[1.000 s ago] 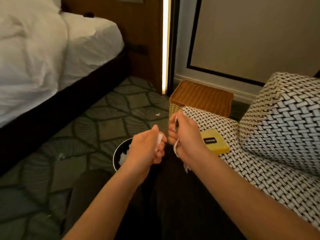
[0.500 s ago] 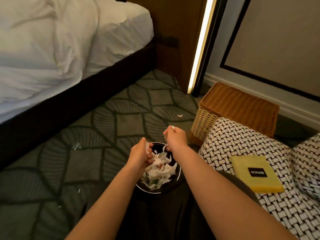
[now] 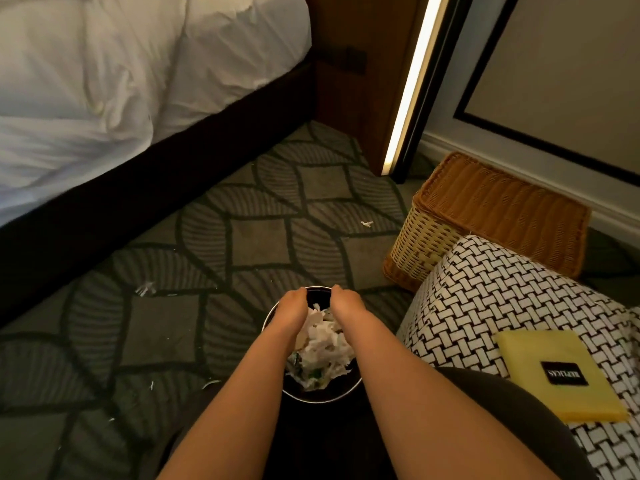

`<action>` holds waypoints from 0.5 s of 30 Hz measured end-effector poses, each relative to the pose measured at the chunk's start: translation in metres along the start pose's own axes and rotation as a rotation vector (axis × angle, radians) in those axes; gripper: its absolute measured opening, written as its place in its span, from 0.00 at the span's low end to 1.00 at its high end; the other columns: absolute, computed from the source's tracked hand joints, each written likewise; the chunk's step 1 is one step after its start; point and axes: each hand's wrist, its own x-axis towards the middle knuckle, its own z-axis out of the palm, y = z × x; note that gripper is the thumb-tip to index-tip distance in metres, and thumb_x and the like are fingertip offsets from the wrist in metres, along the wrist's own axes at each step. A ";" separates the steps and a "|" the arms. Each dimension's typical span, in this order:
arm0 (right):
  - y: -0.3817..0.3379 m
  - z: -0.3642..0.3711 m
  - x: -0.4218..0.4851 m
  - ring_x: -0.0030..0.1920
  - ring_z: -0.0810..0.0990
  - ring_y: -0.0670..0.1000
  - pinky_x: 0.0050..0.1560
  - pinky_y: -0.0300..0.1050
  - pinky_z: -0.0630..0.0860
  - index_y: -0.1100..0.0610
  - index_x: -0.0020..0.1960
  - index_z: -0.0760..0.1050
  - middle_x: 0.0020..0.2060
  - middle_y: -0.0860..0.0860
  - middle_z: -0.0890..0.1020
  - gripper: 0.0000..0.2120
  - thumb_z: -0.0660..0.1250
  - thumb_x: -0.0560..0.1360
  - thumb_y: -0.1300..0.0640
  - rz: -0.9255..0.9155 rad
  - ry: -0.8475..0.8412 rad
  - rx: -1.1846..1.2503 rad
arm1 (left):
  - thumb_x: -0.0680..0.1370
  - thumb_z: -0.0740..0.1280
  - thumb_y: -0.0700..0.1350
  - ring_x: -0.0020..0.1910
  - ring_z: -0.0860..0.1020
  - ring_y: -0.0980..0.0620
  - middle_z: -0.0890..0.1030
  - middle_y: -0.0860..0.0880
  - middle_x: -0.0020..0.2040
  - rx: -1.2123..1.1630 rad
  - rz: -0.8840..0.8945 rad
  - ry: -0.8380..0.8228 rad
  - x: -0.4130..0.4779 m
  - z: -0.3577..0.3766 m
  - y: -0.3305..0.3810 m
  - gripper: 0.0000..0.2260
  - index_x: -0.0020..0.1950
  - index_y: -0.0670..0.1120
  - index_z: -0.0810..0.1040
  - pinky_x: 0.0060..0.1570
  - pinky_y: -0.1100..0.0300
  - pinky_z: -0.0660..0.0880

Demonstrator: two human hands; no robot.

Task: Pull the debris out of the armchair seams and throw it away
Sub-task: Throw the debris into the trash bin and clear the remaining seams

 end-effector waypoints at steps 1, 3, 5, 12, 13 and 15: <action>0.000 -0.003 -0.001 0.65 0.70 0.60 0.65 0.49 0.68 0.67 0.66 0.67 0.65 0.62 0.72 0.21 0.48 0.82 0.55 -0.012 -0.004 0.020 | 0.81 0.51 0.43 0.64 0.71 0.38 0.73 0.35 0.65 -0.012 0.002 0.001 0.000 0.000 -0.001 0.19 0.66 0.36 0.70 0.63 0.50 0.68; -0.002 -0.008 -0.006 0.63 0.72 0.60 0.62 0.48 0.70 0.67 0.65 0.69 0.63 0.61 0.74 0.21 0.49 0.81 0.54 -0.023 0.004 0.098 | 0.82 0.51 0.46 0.64 0.71 0.42 0.73 0.40 0.65 -0.055 0.005 -0.005 -0.005 0.001 -0.003 0.18 0.66 0.38 0.71 0.57 0.54 0.66; -0.005 -0.017 -0.013 0.63 0.73 0.59 0.61 0.48 0.70 0.65 0.66 0.68 0.63 0.60 0.73 0.21 0.50 0.81 0.52 0.009 0.042 0.186 | 0.82 0.51 0.46 0.62 0.71 0.45 0.74 0.42 0.64 -0.103 0.030 -0.016 -0.014 0.003 -0.001 0.18 0.65 0.40 0.72 0.55 0.55 0.64; -0.019 -0.054 -0.057 0.55 0.75 0.56 0.56 0.49 0.70 0.63 0.64 0.71 0.60 0.58 0.76 0.22 0.51 0.80 0.50 -0.070 0.047 0.325 | 0.82 0.53 0.46 0.50 0.74 0.50 0.77 0.46 0.51 -0.084 0.189 -0.093 -0.071 0.015 0.020 0.13 0.54 0.43 0.76 0.49 0.55 0.67; -0.021 -0.061 -0.066 0.57 0.75 0.57 0.59 0.50 0.71 0.63 0.62 0.72 0.60 0.58 0.76 0.22 0.51 0.80 0.50 -0.093 0.037 0.333 | 0.82 0.53 0.46 0.49 0.74 0.51 0.78 0.47 0.50 -0.060 0.217 -0.114 -0.081 0.016 0.024 0.13 0.53 0.43 0.76 0.47 0.56 0.68; -0.023 -0.078 -0.084 0.59 0.76 0.58 0.62 0.53 0.70 0.63 0.59 0.74 0.58 0.59 0.78 0.20 0.50 0.81 0.51 -0.154 0.011 0.367 | 0.81 0.53 0.46 0.48 0.76 0.51 0.79 0.47 0.51 -0.002 0.294 -0.148 -0.102 0.019 0.033 0.13 0.53 0.44 0.77 0.43 0.57 0.68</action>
